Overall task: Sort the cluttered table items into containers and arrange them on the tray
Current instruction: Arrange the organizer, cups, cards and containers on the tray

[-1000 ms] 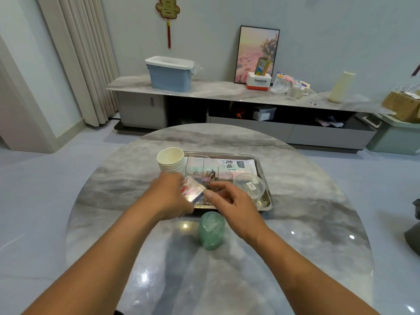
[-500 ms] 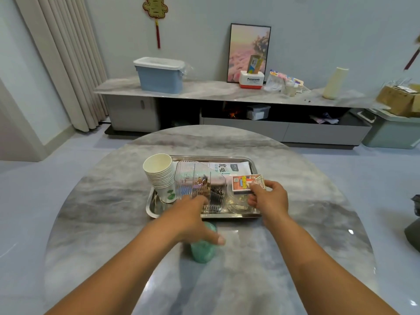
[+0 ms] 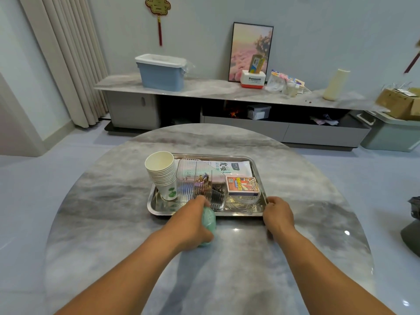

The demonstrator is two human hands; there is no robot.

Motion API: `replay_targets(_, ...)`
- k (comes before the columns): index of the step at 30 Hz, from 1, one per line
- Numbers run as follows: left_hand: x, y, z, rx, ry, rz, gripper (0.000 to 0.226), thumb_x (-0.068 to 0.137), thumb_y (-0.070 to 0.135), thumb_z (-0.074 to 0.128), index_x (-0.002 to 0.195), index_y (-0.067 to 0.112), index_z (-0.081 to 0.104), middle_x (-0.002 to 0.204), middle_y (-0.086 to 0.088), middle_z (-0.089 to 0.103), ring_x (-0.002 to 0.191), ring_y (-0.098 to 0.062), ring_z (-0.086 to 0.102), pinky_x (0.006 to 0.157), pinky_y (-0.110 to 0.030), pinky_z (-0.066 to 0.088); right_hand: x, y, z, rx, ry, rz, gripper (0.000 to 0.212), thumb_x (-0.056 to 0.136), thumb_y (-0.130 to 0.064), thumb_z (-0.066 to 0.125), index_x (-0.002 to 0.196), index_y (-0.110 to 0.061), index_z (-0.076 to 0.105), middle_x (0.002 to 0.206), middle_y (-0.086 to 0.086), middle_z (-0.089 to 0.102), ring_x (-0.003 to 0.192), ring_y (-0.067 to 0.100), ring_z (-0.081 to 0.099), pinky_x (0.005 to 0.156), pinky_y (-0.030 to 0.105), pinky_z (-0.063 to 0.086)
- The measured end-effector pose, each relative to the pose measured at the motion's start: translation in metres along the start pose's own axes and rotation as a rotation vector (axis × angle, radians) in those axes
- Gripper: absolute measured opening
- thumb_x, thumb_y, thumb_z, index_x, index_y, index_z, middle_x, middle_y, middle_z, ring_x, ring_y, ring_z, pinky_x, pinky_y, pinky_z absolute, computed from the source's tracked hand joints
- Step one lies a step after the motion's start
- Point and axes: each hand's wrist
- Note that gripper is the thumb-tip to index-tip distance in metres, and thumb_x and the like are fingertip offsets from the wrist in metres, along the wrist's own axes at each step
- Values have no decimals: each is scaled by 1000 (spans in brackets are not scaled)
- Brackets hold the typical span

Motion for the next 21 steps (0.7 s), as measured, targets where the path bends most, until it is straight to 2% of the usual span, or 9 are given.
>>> replay_targets(3,0,-2,-3,10,2,16,73,70,27,86,131,34,45,128,7,48,109,-16,53,88,-28,49,0,4,-3,50,26,32,21,94,-9,52,87,-15,71,76,8,72,69,30,70,71,45,61)
replay_targets(5,0,-2,-7,7,9,20,76,69,30,88,132,35,47,130,7,48,111,-16,52,93,-29,48,0,3,-9,98,-8,79,13,89,-6,59,81,-9,69,68,10,73,56,28,70,65,49,63)
replay_targets(8,0,-1,-16,-6,38,44,83,65,37,91,137,36,49,135,8,50,118,-16,53,99,-32,48,-6,-3,-16,118,-187,165,6,86,0,64,81,0,62,70,21,73,47,30,63,59,42,60)
replay_targets(10,0,0,-20,-35,71,76,88,63,40,93,138,38,47,132,13,52,114,-11,54,91,-26,46,-14,-8,-20,103,-367,255,4,88,3,65,88,6,64,68,24,70,43,27,60,51,36,57)
replay_targets(12,-2,3,-23,-95,118,91,83,59,42,94,126,43,45,116,21,54,99,-3,56,74,-19,43,-22,-12,-26,5,-465,285,11,91,-3,66,89,8,66,61,19,66,41,25,60,50,34,58)
replay_targets(15,-5,10,-26,-188,209,117,77,56,47,95,114,43,45,103,23,55,91,7,54,68,-15,42,-24,-23,-42,-390,-304,95,15,90,-22,66,85,-8,67,76,11,71,69,30,69,72,40,59)
replay_targets(17,-6,15,-27,-242,272,157,78,56,48,95,119,43,50,110,23,57,96,7,55,74,-15,45,-25,-36,-50,-509,-91,-61,16,91,-27,55,83,-15,62,85,6,69,82,30,66,73,34,52)
replay_targets(19,-8,21,-28,-270,343,198,81,59,48,94,127,41,52,118,23,54,103,2,55,86,-20,49,-31,-52,-52,-300,-1,-181,21,96,-31,50,86,-18,64,87,2,69,80,24,64,70,34,50)
replay_targets(21,-8,28,-28,-294,403,242,84,61,46,94,133,40,51,120,22,50,110,-1,53,98,-27,48,-44,-69,-51,43,-137,-288,27,99,-41,56,93,-20,71,84,-2,73,70,12,67,62,29,53)
Point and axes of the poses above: each hand's wrist, its own x-axis towards the middle knuckle, its own z-axis out of the palm, y = z × x
